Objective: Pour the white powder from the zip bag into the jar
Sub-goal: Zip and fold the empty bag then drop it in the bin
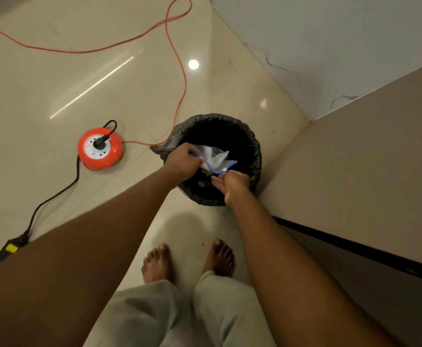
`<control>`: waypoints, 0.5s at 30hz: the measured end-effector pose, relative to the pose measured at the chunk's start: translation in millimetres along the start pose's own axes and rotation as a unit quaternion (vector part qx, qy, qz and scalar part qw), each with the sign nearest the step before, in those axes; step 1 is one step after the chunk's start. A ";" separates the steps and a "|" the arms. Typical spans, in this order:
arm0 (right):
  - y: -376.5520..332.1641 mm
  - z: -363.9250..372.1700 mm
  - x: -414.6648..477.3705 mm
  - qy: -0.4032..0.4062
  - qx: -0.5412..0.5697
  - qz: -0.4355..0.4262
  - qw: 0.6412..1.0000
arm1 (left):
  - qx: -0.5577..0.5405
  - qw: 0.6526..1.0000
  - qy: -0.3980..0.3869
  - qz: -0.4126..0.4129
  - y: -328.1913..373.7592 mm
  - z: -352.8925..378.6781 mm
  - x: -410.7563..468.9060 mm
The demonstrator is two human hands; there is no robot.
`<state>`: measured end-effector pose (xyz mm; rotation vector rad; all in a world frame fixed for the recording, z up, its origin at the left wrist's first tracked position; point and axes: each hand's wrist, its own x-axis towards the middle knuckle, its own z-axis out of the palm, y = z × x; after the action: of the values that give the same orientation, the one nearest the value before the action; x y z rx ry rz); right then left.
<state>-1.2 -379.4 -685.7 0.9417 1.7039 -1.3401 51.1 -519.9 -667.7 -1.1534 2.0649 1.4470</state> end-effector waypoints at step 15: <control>-58.1 -97.3 -371.2 0.001 -0.076 -0.369 0.926 | -0.120 0.991 0.054 0.037 122.6 -128.0 -320.9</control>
<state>99.0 -329.3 -314.1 0.1888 2.2380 -1.6206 165.9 -486.4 -321.1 -1.2848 2.0667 1.7422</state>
